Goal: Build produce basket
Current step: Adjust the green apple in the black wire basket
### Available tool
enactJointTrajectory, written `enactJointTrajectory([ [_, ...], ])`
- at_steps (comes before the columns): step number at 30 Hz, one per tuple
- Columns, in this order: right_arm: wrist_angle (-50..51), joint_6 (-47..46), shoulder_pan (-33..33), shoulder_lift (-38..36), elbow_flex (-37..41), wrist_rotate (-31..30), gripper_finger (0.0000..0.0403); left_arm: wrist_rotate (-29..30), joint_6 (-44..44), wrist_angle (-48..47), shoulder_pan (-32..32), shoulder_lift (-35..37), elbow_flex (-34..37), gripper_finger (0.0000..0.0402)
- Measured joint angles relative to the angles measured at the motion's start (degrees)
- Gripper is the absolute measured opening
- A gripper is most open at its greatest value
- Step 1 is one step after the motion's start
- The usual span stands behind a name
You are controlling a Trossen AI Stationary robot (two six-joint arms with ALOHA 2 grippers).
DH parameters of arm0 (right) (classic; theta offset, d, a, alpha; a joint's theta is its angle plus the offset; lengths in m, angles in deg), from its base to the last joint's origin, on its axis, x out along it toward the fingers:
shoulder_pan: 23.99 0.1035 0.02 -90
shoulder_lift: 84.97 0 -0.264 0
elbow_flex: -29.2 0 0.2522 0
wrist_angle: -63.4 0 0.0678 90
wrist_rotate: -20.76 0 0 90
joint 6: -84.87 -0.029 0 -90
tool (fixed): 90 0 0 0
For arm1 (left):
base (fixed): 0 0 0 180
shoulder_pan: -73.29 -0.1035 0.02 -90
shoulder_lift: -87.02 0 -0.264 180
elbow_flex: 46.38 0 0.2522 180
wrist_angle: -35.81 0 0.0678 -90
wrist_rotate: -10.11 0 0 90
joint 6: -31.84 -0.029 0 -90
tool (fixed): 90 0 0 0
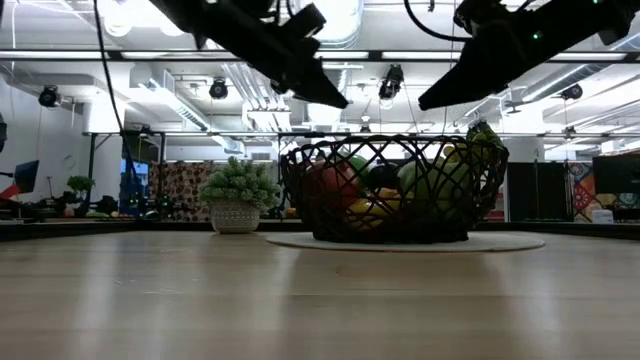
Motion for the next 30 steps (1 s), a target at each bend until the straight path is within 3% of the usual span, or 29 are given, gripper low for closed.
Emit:
enactJointTrajectory([
  [11, 0.5, 0.1, 0.0, -1.6, 1.6, 0.0, 0.0324, 0.0, -1.2, 9.7, -5.0, -7.2, -2.6, 0.0074],
  [25, 0.7, -0.6, 0.0, -1.4, 2.9, 0.0, 0.0324, -0.1, 4.8, 8.9, -6.5, -11.8, -2.1, 0.0015],
  [30, 0.7, -0.7, 0.0, -1.4, 2.9, 0.0, 0.0324, 4.9, 6.4, 8.9, -7.0, -12.1, -2.1, 0.0008],
])
